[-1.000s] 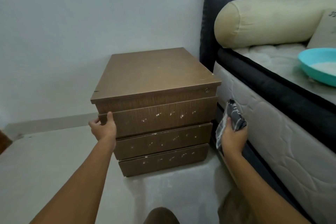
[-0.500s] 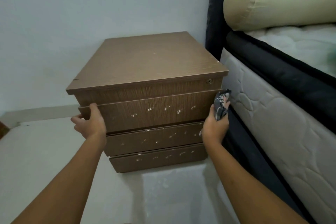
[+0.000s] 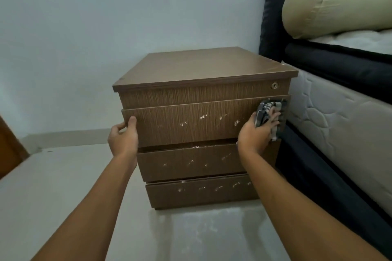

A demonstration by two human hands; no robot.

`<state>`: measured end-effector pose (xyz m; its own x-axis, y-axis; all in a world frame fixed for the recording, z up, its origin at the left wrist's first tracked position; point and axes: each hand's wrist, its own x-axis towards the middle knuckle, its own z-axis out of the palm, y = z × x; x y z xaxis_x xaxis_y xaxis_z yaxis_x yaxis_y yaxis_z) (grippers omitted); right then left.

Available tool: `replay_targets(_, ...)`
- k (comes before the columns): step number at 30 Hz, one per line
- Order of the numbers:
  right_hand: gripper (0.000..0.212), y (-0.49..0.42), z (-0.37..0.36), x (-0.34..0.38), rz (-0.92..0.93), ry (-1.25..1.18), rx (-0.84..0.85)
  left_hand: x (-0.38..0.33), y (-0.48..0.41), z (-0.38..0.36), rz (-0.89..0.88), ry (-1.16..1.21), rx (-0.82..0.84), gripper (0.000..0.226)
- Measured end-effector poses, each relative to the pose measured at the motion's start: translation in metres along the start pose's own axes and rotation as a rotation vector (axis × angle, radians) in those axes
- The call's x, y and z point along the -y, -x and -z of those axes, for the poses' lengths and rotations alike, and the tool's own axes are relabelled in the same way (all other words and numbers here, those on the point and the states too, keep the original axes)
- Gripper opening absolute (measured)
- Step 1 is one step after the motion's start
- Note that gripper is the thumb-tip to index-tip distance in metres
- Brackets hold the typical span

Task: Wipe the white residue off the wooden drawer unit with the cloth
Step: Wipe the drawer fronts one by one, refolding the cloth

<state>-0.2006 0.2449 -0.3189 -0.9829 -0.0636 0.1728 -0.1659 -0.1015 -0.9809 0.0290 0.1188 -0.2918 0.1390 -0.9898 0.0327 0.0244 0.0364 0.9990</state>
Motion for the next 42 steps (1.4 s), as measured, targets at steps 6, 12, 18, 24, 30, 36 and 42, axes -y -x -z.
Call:
replay_targets(6,0.068,0.042,-0.026,0.008,0.137,0.084,0.1,0.007,-0.018,0.019,-0.103,-0.136,0.067,0.031)
replay_targets(12,0.074,0.087,-0.058,0.004,0.218,0.074,0.221,0.009,-0.03,0.027,-0.126,-0.178,0.144,0.027)
replay_targets(18,0.081,0.136,-0.084,-0.002,0.321,0.111,0.38,0.007,-0.034,0.033,-0.122,-0.178,0.178,0.029)
replay_targets(24,0.084,0.185,-0.107,0.0,0.364,0.128,0.561,-0.011,-0.037,0.044,-0.082,-0.218,0.303,0.037)
replay_targets(30,0.088,0.223,-0.125,0.003,0.357,0.11,0.748,-0.021,-0.047,0.058,-0.128,-0.271,0.429,0.063)
replay_targets(36,0.087,0.249,-0.134,0.005,0.323,0.013,0.924,-0.018,-0.063,0.069,-0.002,-0.179,0.575,0.092)
replay_targets(42,0.078,0.25,-0.128,0.011,0.35,-0.028,1.057,-0.017,-0.064,0.072,0.063,0.089,0.549,0.083)
